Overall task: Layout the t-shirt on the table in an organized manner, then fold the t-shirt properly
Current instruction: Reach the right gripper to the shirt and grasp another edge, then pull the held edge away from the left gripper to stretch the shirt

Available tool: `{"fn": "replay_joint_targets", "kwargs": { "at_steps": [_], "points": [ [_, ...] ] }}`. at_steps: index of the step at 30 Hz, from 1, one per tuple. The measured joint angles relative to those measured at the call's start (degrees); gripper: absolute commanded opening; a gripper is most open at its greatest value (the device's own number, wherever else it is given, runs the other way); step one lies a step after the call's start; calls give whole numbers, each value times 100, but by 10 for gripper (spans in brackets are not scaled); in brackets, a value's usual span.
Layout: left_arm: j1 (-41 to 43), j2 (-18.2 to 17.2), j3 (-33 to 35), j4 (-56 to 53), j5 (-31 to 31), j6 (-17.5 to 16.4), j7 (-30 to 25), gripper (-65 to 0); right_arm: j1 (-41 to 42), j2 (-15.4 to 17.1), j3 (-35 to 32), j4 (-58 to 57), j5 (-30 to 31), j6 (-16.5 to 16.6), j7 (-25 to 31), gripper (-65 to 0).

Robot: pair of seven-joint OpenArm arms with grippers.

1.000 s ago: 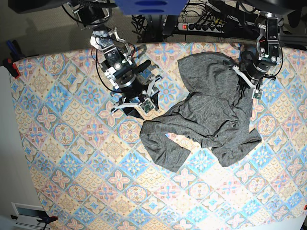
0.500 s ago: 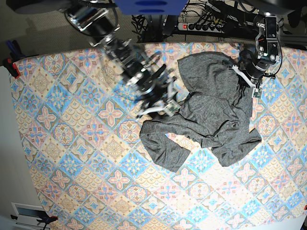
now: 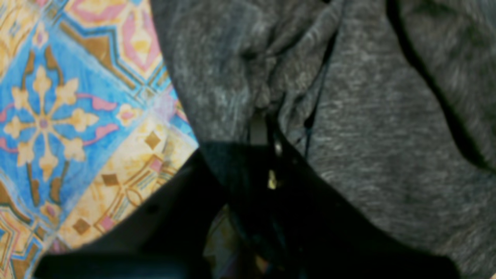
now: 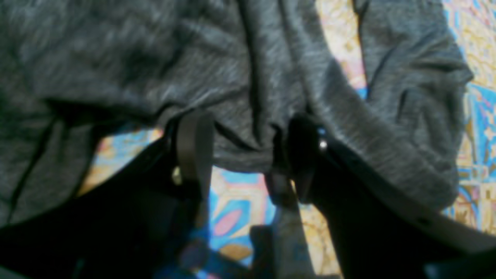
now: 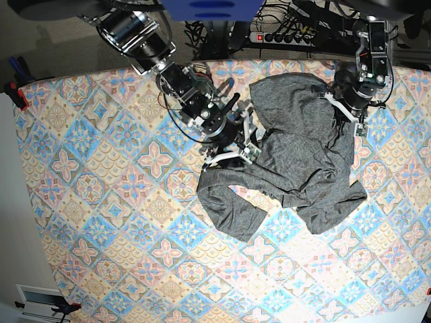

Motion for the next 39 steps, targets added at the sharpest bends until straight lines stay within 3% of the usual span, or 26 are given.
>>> {"fn": "replay_joint_targets", "kwargs": {
  "at_steps": [8,14,16,18,29,39],
  "points": [
    [0,-11,11,4,-2,-2,15,-628,223,7,46,-549,-7,-96,544,-371],
    [0,-11,11,4,-2,-2,17,-626,238,-24,52,-564,11,-15,507,-624],
    [0,-9,11,4,-2,-2,13,-616,260,-28,192,-562,22,42,446,-650],
    [2,-9,11,4,-2,-4,17,-611,236,-63,651,-533,0,76,363,-626],
    [0,-9,33,4,-20,-2,15,-609,221,-20,3451,909,-17,0,260,-650],
    [-17,131,-11,28,-46,-22,-2,-609,-588,-111,5515,1528,42,240,216,-650]
  ]
}}
